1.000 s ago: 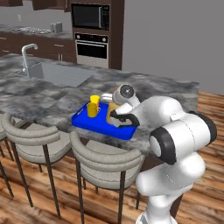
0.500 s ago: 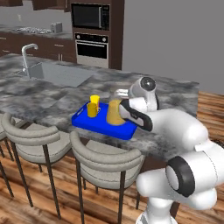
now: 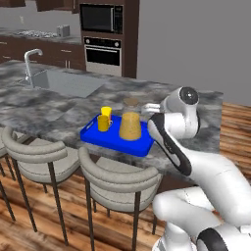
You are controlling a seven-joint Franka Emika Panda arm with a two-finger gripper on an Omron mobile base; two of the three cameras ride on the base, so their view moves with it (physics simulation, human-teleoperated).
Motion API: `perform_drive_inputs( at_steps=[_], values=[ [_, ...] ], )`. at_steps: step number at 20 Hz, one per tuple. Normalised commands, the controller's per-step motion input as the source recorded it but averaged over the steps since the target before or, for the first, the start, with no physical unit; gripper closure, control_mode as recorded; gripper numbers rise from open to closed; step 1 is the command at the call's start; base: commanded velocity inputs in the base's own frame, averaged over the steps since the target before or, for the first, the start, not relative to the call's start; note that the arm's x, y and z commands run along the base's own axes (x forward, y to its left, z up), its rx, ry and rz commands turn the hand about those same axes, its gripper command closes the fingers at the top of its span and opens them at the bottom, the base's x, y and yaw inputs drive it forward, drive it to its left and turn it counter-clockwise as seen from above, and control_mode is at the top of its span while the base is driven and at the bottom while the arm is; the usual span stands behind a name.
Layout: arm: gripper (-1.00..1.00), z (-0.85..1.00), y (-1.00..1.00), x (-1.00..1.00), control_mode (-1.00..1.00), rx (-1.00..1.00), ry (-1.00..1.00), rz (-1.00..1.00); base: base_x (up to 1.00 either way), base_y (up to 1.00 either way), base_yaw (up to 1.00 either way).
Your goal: There is a tray on the dining counter. Grab the cup, mug, and pitcher and place them on the tray. The pitcher may be placed next to the tray if it cannot fit the tray.
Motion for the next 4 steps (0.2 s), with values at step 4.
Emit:
perform_drive_inputs(
  at_steps=[4],
  values=[
    [-1.00,0.42,-0.12,-0.94,-1.00,0.00,0.11,0.00,0.00,0.00,0.00]
  ],
)
